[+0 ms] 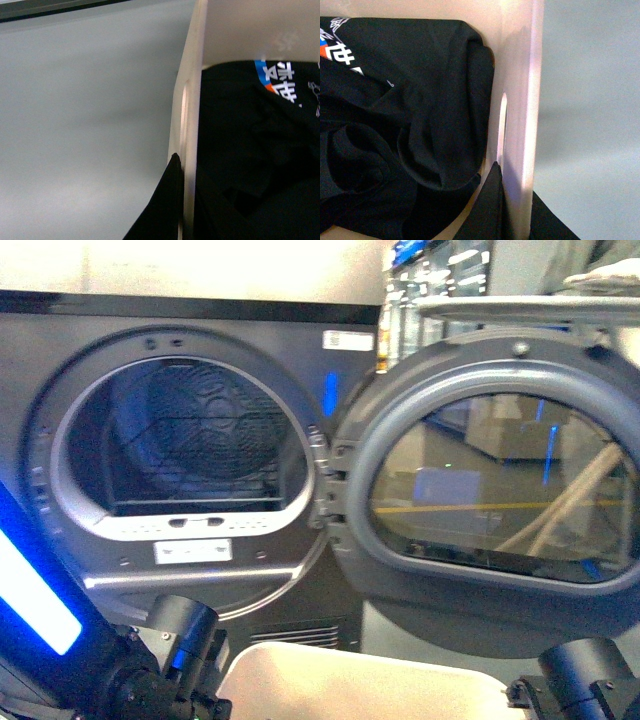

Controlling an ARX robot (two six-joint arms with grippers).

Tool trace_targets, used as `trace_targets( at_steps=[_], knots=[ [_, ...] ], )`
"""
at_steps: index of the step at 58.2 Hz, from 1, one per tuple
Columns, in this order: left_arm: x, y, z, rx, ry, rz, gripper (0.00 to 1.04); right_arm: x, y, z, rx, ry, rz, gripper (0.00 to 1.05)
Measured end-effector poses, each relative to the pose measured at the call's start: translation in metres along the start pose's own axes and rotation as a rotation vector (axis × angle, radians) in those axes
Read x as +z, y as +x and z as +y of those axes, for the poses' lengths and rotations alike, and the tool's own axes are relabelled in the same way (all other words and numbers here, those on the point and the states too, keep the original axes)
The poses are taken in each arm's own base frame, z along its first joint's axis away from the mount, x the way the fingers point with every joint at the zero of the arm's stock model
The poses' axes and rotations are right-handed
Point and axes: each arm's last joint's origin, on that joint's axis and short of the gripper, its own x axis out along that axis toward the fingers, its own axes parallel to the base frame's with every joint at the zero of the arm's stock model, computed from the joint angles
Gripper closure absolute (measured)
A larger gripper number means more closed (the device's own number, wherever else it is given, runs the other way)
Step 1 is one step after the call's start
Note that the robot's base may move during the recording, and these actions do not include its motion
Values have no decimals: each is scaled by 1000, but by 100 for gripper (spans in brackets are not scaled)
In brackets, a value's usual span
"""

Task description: Move hamper under clothes hanger

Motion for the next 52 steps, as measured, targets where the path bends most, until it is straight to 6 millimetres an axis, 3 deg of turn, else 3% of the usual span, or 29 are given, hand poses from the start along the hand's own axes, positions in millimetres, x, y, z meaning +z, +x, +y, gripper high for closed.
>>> trace_targets(
  at_steps=[8, 22, 52],
  knots=[
    [1, -2, -8, -19, 13, -5, 101, 1, 0, -6, -23, 12, -4, 102],
    [2, -1, 1, 7, -2, -5, 101, 0, 0, 1, 5, -5, -1, 102],
    [2, -1, -1, 3, 1, -6, 101, 1, -1, 0, 2, -2, -3, 102]
  ],
)
